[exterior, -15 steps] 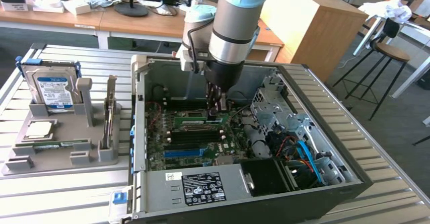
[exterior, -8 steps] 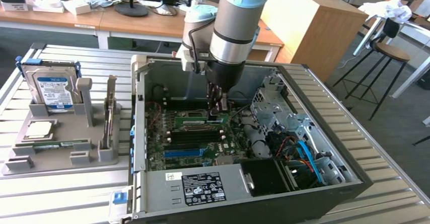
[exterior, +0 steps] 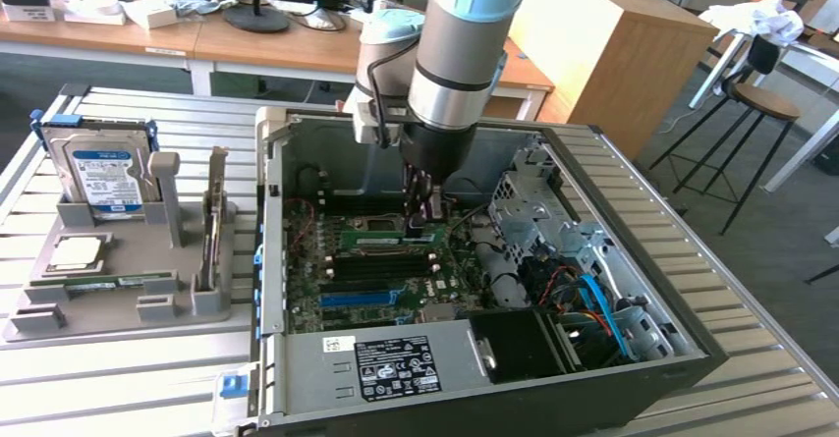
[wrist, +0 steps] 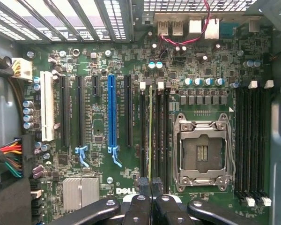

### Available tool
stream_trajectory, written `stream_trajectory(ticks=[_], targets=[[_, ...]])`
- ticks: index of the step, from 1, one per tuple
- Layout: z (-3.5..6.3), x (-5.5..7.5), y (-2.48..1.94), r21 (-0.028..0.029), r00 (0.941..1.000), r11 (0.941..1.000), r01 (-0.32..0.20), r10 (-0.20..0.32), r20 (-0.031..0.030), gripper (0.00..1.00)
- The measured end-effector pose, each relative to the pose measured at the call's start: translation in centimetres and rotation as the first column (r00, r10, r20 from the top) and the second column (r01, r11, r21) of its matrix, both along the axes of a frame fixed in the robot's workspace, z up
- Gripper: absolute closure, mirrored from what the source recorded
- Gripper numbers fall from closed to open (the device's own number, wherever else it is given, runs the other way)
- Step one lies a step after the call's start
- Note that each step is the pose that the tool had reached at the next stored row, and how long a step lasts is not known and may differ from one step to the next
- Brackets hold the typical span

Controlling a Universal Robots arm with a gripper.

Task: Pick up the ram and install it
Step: 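Insert the ram into the slot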

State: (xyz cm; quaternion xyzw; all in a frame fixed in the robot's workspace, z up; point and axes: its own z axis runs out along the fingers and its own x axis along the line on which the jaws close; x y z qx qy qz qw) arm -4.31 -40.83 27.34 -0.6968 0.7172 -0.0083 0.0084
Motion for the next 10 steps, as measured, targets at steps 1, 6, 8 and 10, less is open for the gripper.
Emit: stream_trajectory(ticks=[1, 6, 8, 10], targets=[[-0.1, 0.0, 0.0, 0.0, 1.0, 1.0, 0.0, 0.0, 0.0, 0.89], [-0.61, 0.0, 0.0, 0.0, 1.0, 1.0, 0.0, 0.0, 0.0, 0.89], [-0.8, 0.0, 0.0, 0.0, 1.0, 1.0, 0.0, 0.0, 0.0, 0.89], [-0.96, 0.0, 0.0, 0.0001, 1.0, 1.0, 0.0, 0.0, 0.0001, 0.89]])
